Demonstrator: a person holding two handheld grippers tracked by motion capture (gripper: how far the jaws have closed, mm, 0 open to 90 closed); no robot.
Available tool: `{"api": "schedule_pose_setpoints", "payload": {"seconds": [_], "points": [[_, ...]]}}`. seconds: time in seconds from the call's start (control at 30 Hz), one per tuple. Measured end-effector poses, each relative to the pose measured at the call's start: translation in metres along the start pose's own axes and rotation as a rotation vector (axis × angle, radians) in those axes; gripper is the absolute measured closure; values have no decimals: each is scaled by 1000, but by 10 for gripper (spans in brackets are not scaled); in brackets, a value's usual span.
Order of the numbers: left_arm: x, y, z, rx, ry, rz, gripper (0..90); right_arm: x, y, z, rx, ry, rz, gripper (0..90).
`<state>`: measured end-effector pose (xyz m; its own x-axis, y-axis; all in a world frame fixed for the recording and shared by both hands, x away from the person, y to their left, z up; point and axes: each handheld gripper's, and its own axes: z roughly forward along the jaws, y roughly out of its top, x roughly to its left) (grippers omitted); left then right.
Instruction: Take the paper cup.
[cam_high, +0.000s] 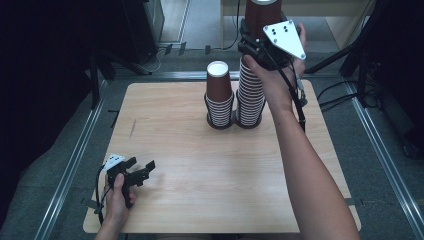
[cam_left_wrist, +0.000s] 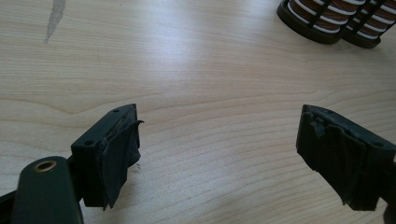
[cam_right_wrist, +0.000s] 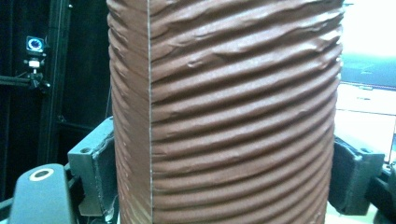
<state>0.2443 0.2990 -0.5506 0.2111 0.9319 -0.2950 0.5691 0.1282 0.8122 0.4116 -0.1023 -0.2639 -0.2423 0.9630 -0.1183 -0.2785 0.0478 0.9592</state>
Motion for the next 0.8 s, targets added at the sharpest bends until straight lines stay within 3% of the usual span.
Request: {"api": "schedule_pose_setpoints", "payload": {"seconds": [0.2, 0.3, 0.43, 0.57, 0.7, 0.8], "points": [[-1, 0, 0, -13, 14, 3, 132, -2, 5, -11, 18, 7, 8, 147], [-1, 0, -1, -38, 49, -7, 132, -2, 6, -19, 15, 2, 21, 146], [1, 0, -2, -71, 21, -29, 135, -2, 4, -28, 1, 9, 36, 146], [3, 2, -3, -103, 21, -56, 135, -2, 2, -38, 4, 19, 17, 145], [3, 5, -2, -142, 55, -59, 136, -2, 2, -49, 13, 21, 15, 145], [1, 9, -4, -167, 46, -75, 135, -1, 1, -56, 23, 16, -8, 144]]}}
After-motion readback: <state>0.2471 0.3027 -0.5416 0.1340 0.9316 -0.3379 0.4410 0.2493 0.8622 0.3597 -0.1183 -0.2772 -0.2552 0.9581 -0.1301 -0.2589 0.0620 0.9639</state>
